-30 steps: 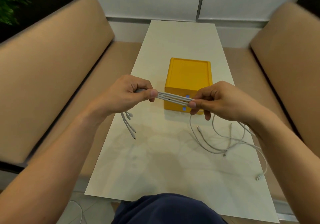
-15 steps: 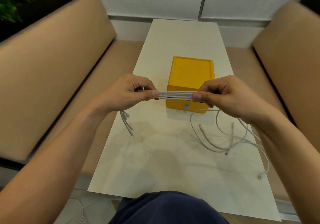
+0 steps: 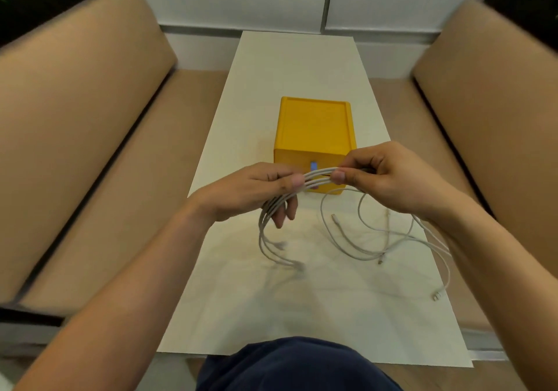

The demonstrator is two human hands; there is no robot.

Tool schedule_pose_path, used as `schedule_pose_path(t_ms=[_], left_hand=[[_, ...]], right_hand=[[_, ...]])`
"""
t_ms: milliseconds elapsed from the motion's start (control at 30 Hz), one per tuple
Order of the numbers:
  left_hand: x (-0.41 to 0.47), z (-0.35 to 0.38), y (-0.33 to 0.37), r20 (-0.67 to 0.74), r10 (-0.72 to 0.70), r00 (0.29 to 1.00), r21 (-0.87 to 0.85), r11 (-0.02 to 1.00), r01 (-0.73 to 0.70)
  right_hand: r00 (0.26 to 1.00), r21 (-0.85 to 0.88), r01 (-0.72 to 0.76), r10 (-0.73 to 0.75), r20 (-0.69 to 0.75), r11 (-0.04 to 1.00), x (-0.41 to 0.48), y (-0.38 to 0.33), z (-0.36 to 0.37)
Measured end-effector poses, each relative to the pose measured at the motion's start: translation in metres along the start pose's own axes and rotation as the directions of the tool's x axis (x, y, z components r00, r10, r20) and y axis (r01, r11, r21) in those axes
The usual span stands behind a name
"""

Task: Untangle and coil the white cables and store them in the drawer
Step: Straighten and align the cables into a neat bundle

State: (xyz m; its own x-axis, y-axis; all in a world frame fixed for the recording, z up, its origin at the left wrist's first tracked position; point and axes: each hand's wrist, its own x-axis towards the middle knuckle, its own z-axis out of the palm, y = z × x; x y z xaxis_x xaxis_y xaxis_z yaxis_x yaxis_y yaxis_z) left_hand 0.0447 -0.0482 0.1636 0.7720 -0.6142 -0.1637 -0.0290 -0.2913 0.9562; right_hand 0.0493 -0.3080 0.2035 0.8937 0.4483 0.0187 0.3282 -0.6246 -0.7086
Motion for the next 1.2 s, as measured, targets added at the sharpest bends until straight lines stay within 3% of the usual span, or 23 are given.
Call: schedule_pose_path(t_ms=[67,200,267,367,500,633,767,833,933,1033,1200], left_hand=[[0.006,0.006,0.002,-0.032,0.022,0.999,-0.004,1.0,-0.022],[0.006,0.001,0.01,-0.127,0.099,0.987,0.159,0.984,-0.079],[-0.001,-0.01,0.02,-0.165,0.14,0.976,0.235,0.967,-0.099],[-0.01,-0.022,0.03,-0.214,0.123,0.969,0.335,0.941,-0.046],[-0.014,-0.024,0.027,-0.21,0.044,0.977,0.466,0.883,0.06],[-0.017,-0.028,0.019,-0.255,0.005,0.967,0.481,0.868,0.123],[-0.019,-0.03,0.017,-0.273,-0.019,0.962,0.434,0.89,0.141],[-0.022,-0.031,0.017,-0.26,-0.037,0.965,0.422,0.894,0.148],[-0.026,-0.029,0.017,-0.286,-0.04,0.957,0.419,0.893,0.163],[-0.028,-0.027,0.02,-0.335,0.005,0.942,0.419,0.896,0.145],[-0.03,-0.025,0.028,-0.337,0.056,0.94,0.463,0.879,0.114]], right_hand=[[1.0,-0.03,0.009,-0.009,0.009,0.999,0.002,-0.001,0.001],[0.999,-0.041,0.041,-0.041,0.015,0.998,0.005,-0.005,-0.001],[0.993,-0.006,0.022,-0.022,0.115,1.0,0.005,-0.008,-0.003],[0.966,0.03,0.007,-0.015,0.258,1.0,0.008,-0.009,-0.004],[0.974,-0.012,0.015,-0.012,0.227,1.0,0.017,-0.006,0.01],[0.971,0.021,-0.009,0.004,0.238,1.0,0.024,-0.003,0.026],[0.997,0.081,0.005,-0.011,0.073,0.997,0.028,0.004,0.034],[0.995,0.122,0.024,-0.035,0.09,0.992,0.027,0.003,0.036],[0.988,0.051,0.069,-0.075,0.137,0.996,0.025,-0.001,0.036],[0.989,0.014,0.114,-0.115,0.096,0.993,0.024,-0.004,0.032],[0.989,0.042,0.095,-0.099,0.112,0.995,0.022,-0.008,0.024]])
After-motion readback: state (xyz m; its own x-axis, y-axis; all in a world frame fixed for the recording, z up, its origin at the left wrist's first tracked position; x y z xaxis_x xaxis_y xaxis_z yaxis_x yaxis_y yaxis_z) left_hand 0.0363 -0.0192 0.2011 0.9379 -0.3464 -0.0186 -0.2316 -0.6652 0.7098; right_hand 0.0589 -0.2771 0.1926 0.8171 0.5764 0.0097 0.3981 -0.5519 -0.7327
